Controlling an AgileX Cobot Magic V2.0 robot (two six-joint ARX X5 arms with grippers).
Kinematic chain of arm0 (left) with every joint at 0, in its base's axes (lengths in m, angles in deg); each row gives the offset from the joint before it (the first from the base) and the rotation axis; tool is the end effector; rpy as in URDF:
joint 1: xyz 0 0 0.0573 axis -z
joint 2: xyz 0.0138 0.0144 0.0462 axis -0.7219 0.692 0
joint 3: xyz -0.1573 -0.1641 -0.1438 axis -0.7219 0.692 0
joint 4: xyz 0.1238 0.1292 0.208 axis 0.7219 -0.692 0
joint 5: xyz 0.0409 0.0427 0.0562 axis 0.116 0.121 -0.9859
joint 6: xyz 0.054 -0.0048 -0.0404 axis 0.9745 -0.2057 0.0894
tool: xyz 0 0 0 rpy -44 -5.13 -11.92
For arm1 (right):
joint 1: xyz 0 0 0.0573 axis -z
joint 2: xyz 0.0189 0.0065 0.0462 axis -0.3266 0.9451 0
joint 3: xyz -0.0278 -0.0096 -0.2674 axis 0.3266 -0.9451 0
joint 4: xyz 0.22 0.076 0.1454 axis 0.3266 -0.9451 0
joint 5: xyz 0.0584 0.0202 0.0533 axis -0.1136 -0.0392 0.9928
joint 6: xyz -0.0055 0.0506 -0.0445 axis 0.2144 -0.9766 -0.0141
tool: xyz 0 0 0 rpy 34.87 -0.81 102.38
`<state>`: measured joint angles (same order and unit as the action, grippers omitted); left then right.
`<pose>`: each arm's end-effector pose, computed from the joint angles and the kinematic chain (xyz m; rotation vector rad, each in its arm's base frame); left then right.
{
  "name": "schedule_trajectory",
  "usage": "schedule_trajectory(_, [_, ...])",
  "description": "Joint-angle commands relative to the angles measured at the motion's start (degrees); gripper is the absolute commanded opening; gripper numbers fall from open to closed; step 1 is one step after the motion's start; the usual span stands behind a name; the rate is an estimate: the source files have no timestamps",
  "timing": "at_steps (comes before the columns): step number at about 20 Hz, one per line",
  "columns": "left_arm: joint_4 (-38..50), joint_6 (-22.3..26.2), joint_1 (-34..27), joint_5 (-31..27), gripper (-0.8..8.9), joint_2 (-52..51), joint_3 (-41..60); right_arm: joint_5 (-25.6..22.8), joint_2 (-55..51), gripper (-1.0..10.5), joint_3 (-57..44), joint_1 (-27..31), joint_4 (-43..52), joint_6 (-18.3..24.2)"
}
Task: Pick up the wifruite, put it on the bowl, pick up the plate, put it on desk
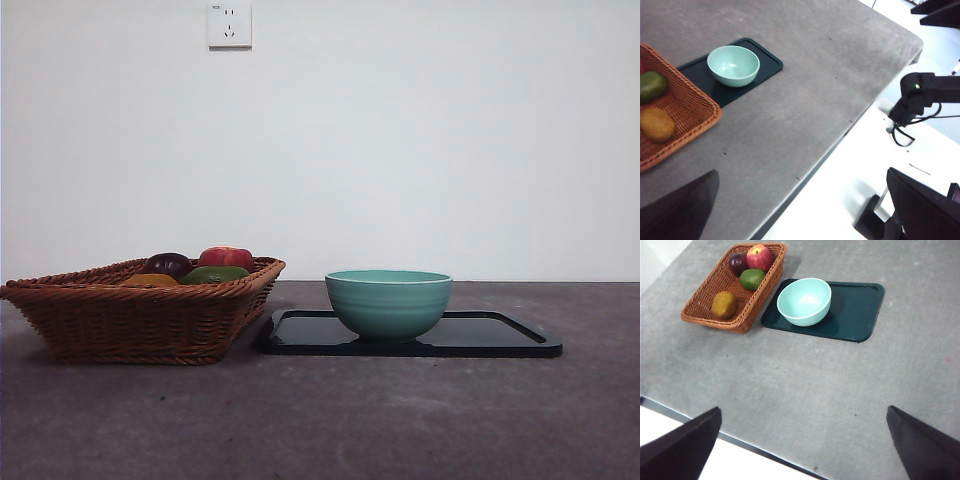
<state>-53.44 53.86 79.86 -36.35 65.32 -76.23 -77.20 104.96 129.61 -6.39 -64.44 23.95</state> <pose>0.0121 -0.0299 0.4261 0.0897 0.5791 -0.9424 0.0147 0.0128 0.3664 0.1963 0.6493 0.4405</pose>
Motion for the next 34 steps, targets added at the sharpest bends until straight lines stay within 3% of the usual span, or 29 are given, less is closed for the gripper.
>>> schedule_trajectory(1, [0.9,0.7,1.1,0.4,5.62,0.2,-0.1,0.2,2.0,5.4,0.6,-0.3,-4.3,-3.0])
schedule_trajectory(12, [0.7,0.7,1.7,0.4,5.62,0.2,-0.1,1.4,31.2,5.4,0.9,-0.3,-4.1,0.5])
schedule_trajectory(18, [0.7,0.9,1.7,0.4,5.62,0.1,-0.1,4.9,43.8,5.4,0.9,-0.2,12.2,0.4])
schedule_trajectory(23, [0.7,0.9,1.7,0.4,5.62,0.1,-0.1,10.3,51.7,5.4,2.4,-0.2,17.0,0.0])
schedule_trajectory(31, [0.7,1.3,1.7,0.4,5.62,0.1,-0.1,10.0,73.8,5.4,17.4,1.3,19.6,0.2])
schedule_trajectory(34, [0.7,1.3,1.7,0.4,5.62,0.1,-0.1,7.2,81.8,5.4,24.5,2.2,19.8,0.0])
